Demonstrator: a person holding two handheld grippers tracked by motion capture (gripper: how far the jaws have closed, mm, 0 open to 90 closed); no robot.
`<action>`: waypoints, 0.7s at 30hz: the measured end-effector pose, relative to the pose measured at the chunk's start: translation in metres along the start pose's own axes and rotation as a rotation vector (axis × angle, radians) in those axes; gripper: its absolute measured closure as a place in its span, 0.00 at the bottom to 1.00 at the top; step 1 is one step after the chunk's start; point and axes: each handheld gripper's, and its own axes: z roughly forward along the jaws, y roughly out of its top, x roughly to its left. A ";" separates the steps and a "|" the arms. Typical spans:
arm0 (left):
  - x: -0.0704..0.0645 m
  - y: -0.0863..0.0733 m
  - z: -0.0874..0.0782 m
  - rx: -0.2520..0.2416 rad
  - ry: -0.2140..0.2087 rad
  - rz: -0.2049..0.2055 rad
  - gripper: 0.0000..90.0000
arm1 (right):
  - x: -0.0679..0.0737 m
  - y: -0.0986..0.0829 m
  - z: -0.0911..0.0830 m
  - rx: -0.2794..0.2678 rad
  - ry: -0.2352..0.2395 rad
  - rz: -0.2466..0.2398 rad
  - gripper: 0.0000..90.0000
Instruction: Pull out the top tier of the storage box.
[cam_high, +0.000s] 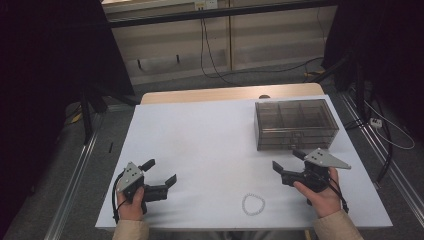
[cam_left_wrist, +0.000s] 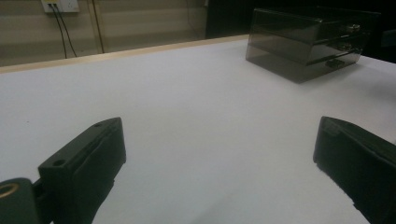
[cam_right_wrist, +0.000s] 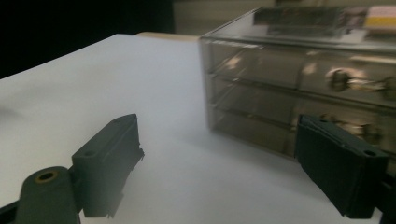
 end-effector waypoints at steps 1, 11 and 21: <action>0.000 0.000 0.000 0.000 0.000 0.003 0.03 | -0.002 0.000 -0.001 -0.017 -0.016 0.017 0.14; 0.000 0.000 0.001 0.002 -0.002 0.006 0.03 | -0.010 0.002 -0.004 -0.096 -0.160 0.040 0.11; 0.000 0.000 0.001 0.002 -0.003 0.006 0.03 | -0.013 0.003 0.003 -0.135 -0.270 0.050 0.11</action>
